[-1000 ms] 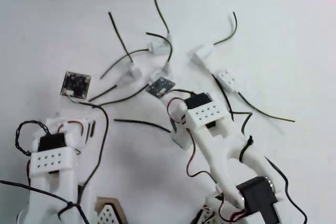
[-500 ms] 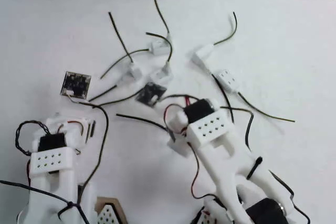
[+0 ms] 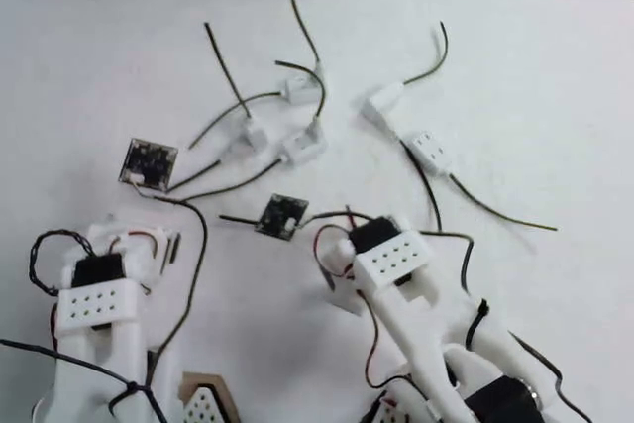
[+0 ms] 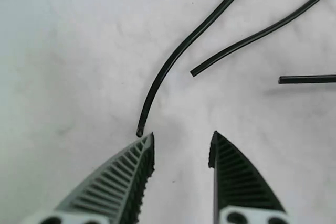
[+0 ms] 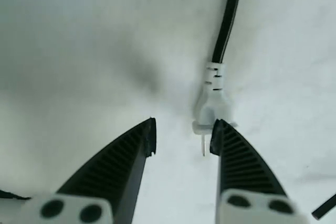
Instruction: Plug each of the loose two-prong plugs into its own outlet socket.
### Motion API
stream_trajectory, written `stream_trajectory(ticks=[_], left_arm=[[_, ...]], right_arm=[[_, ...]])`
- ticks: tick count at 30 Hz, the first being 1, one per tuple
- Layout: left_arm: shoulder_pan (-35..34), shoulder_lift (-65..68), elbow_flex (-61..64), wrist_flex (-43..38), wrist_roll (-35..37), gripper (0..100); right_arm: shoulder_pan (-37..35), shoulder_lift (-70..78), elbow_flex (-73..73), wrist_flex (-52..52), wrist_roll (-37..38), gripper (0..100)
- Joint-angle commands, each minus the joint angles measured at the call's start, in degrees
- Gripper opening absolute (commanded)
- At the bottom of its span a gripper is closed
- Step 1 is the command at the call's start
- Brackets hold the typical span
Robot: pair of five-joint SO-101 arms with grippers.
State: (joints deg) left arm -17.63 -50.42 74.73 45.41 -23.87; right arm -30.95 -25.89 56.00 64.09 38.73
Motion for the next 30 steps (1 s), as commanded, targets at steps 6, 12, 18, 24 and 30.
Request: stream_trajectory(ticks=[6,12,18,24,30], left_arm=[[-0.40,-1.63,-0.26,-1.14,-0.44,18],[-0.40,-1.63,-0.18,-1.14,-0.44,18],[-0.40,-1.63,-0.18,-1.14,-0.53,18],[-0.40,-1.63,-0.18,-1.14,-0.53,18],[-0.40,-1.63,-0.18,-1.14,-0.53,18]], right_arm=[[0.75,8.57,-0.09,-6.46,0.62,16.6],[2.59,10.59,-2.02,-7.52,0.62,11.6],[7.16,11.12,-3.43,-7.25,5.45,6.7],[8.75,11.21,-3.43,-4.88,5.71,10.5],[6.90,11.21,-3.43,-1.71,5.71,13.8]])
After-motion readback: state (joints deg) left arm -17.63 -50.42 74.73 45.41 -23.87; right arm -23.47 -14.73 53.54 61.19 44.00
